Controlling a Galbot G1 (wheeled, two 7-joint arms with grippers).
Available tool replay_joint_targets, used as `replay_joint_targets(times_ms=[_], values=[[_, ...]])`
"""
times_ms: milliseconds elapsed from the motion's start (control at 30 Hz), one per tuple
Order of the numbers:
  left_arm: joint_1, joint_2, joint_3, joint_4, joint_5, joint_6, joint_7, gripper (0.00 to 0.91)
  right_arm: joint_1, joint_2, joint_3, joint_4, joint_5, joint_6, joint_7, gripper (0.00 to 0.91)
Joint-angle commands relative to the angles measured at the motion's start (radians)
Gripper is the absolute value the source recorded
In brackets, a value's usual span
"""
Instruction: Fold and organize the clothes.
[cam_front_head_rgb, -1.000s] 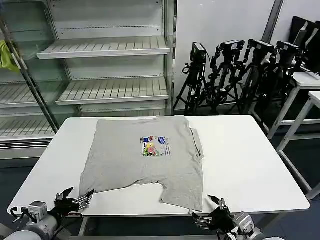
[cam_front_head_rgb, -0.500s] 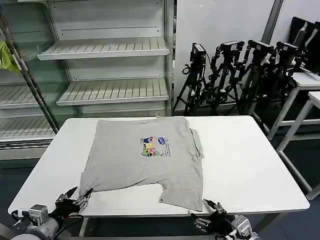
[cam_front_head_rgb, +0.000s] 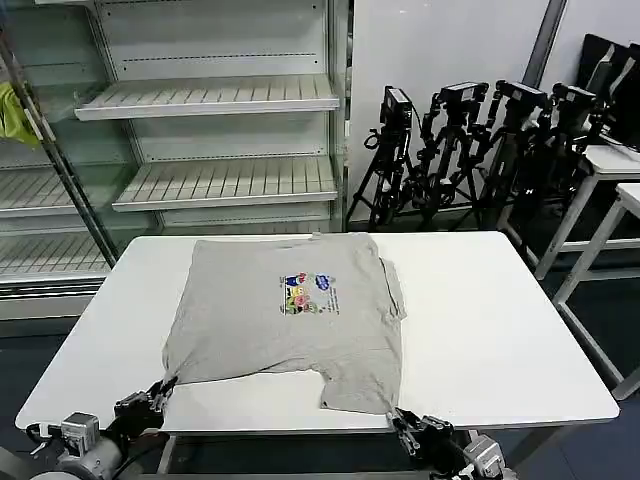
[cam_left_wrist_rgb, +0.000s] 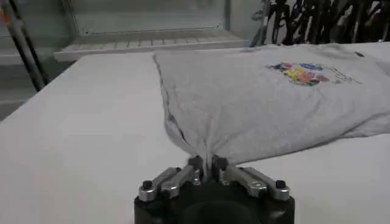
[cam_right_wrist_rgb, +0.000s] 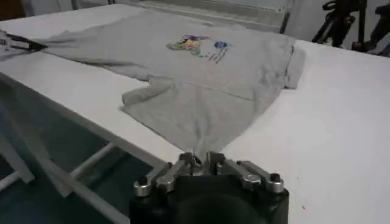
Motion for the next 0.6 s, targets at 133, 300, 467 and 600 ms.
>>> replay_joint_targets(times_ms=[133,300,467,600], values=[[0.014,-0.001,-0.012,-0.021,0.010,0.001,0.000,0.050,-0.024,-0.002,0.019,0.019,-0.005,0.007,0.001,0.000],[0.044,-0.001,-0.035,-0.048,0.010,0.004,-0.002,0.050,-0.065,-0.017,0.056,0.058,-0.003,0.006,0.008,0.000],[0.118,0.004,-0.089,-0.094,0.008,0.005,-0.001,0.060,-0.145,-0.040,0.135,0.130,0.002,0.006,0.013,0.000],[0.180,0.002,-0.138,-0.131,0.007,0.005,0.001,0.050,-0.229,-0.057,0.213,0.179,0.004,0.006,0.017,0.000]])
